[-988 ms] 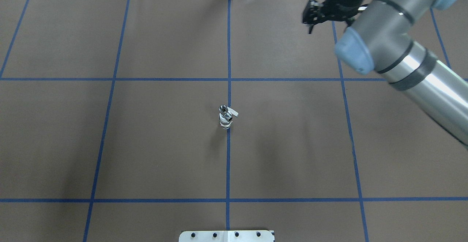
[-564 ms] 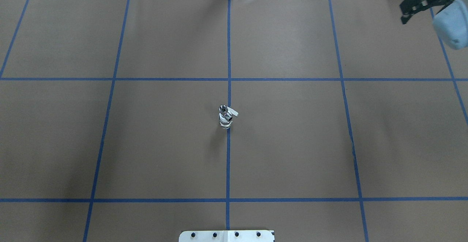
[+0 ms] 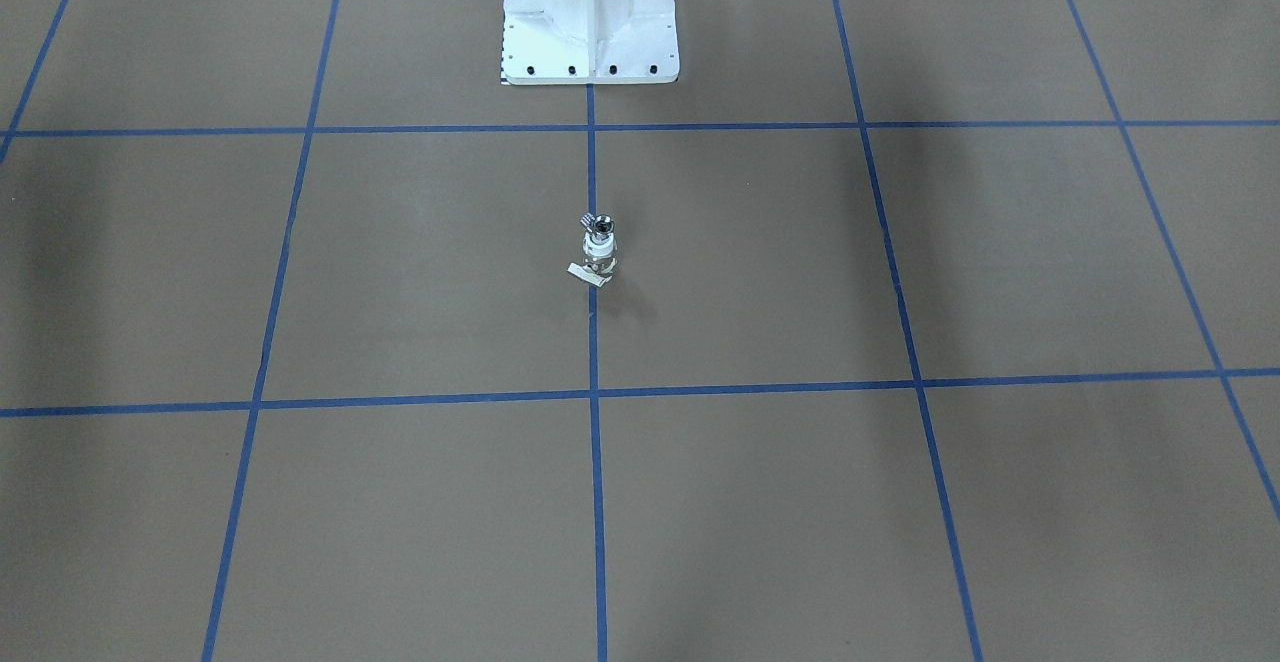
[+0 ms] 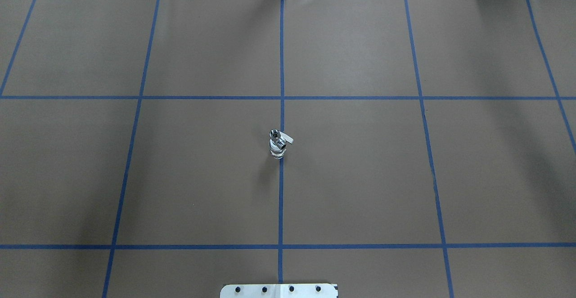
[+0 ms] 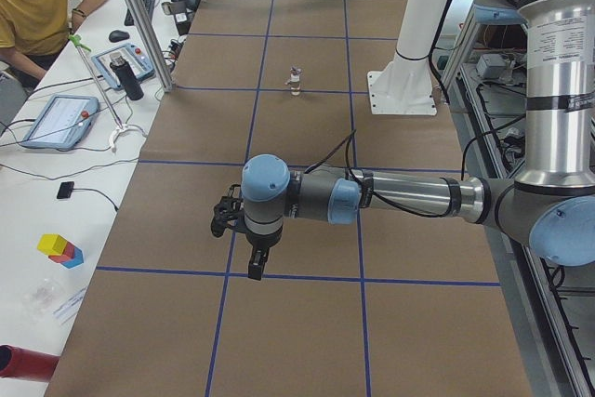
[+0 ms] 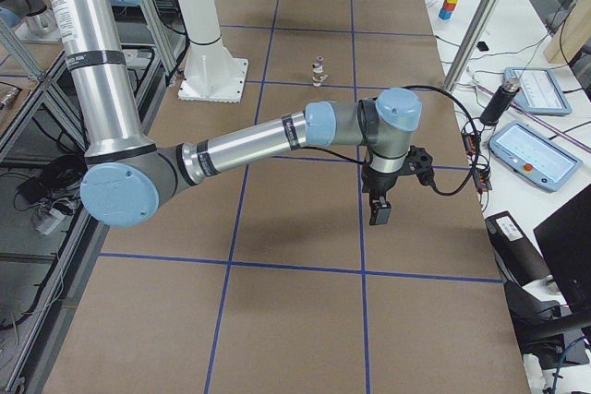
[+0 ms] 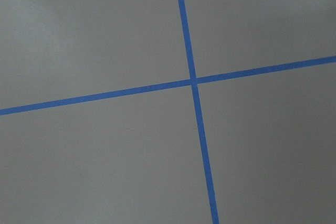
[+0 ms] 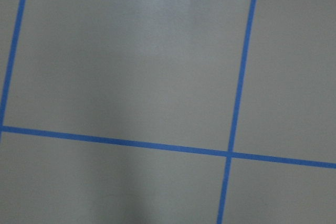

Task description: Assemble PPR valve and pipe with both arms

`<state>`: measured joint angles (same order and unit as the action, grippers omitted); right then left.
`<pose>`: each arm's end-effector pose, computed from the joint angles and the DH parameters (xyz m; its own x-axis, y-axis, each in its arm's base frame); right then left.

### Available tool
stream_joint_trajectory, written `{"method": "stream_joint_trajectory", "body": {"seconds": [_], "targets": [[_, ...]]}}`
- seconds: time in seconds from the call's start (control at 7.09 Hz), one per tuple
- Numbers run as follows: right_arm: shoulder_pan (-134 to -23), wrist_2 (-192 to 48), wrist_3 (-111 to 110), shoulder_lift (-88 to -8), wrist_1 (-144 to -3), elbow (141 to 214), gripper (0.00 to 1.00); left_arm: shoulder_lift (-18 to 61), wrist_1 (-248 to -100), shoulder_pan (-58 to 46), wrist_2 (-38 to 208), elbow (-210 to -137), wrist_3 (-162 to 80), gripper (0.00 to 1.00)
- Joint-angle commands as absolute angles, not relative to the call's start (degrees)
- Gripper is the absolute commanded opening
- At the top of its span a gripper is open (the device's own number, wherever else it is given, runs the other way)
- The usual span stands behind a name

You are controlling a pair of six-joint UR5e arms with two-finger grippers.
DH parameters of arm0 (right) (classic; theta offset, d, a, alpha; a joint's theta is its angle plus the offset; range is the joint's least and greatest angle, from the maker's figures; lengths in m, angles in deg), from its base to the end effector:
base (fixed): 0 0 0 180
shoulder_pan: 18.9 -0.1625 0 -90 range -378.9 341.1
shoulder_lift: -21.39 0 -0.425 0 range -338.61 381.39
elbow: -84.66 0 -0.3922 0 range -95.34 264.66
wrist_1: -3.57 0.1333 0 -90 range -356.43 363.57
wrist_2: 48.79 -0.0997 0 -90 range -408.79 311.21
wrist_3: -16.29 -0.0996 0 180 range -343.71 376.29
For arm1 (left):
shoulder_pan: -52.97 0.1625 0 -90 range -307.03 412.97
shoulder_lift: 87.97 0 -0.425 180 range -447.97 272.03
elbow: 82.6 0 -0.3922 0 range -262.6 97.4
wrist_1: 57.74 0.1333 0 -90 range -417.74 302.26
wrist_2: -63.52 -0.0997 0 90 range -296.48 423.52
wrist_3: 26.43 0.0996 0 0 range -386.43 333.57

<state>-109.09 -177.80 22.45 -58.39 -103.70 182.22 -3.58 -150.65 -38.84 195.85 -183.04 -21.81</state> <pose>0.0724 -0.5490 0.5375 0.7729 -0.1103 0.6248 0.0801 0.9939 0.0764 -0.0807 -0.4556 0.6120 0.7419 0.1469 -0.6542 -0.0286 0.9818 0.1880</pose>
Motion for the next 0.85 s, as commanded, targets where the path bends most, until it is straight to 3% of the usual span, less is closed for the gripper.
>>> {"method": "stream_joint_trajectory", "body": {"seconds": [0.0,0.14,0.71], "targets": [[-112.85,-177.64,24.38,-64.72,-99.74,182.22,1.0,-4.12,-149.69,-39.49,195.45,-184.21,-22.29,1.0],[-112.86,-177.55,22.72,-65.61,-97.44,182.22,1.0,-8.12,-150.63,-39.75,195.36,-185.86,-21.77,1.0],[-112.77,-177.73,17.6,-66.85,-95.84,183.19,1.0,-8.78,-150.64,-39.49,187.8,-188.16,-21.68,1.0]]}}
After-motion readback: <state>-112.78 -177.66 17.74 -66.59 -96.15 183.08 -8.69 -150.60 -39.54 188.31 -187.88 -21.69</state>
